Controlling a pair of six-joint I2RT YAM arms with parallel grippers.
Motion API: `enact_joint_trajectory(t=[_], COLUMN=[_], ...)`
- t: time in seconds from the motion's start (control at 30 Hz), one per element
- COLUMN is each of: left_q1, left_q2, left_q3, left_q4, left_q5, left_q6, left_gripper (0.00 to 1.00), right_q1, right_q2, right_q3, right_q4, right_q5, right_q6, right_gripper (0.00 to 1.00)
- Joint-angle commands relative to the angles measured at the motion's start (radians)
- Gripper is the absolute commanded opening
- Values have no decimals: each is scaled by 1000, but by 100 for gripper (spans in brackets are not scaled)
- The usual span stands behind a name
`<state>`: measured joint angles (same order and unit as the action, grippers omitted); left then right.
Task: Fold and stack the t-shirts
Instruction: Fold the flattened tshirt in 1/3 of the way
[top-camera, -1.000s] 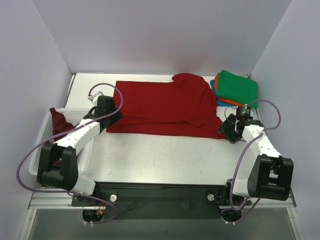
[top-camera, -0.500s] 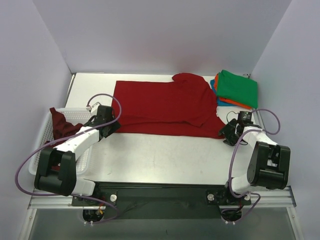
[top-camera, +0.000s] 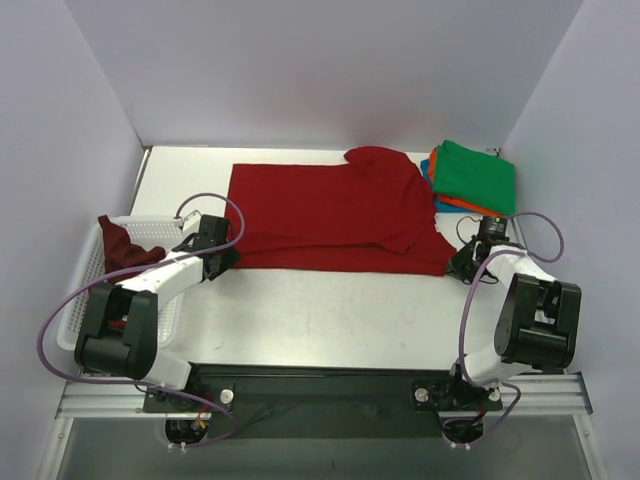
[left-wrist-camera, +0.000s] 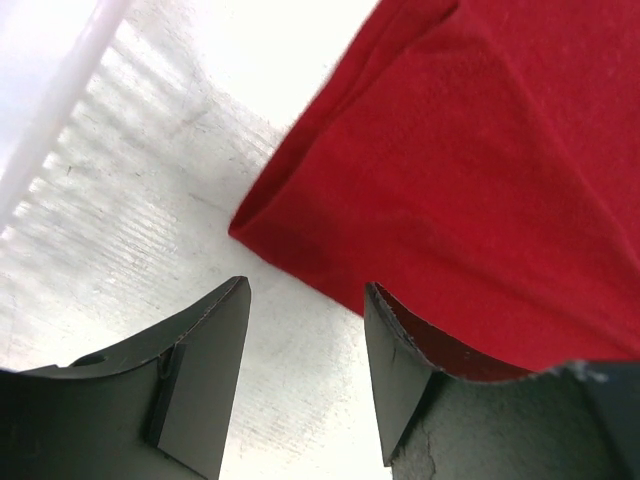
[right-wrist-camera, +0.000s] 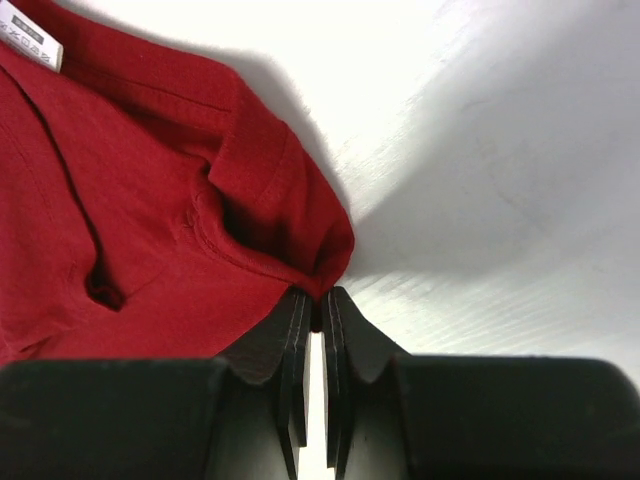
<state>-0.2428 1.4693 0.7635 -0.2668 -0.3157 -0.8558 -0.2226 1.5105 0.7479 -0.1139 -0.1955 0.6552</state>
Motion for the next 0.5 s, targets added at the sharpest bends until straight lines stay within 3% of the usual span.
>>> enact_joint_trajectory(t=[0.0,0.47], left_q1=[0,-38], left_q2=[13,83], left_q3=[4,0], left_q4=[40,34], left_q5=[-54,-106], left_q6=[-28,-64], left_gripper=[60,56], right_q1=[-17,-29], right_q2=[-36,-75], right_q3=[45,76], right_q4=[-66,-130], right_q5=[53,48], right_q6=[-23,-49], right_gripper=[0,0])
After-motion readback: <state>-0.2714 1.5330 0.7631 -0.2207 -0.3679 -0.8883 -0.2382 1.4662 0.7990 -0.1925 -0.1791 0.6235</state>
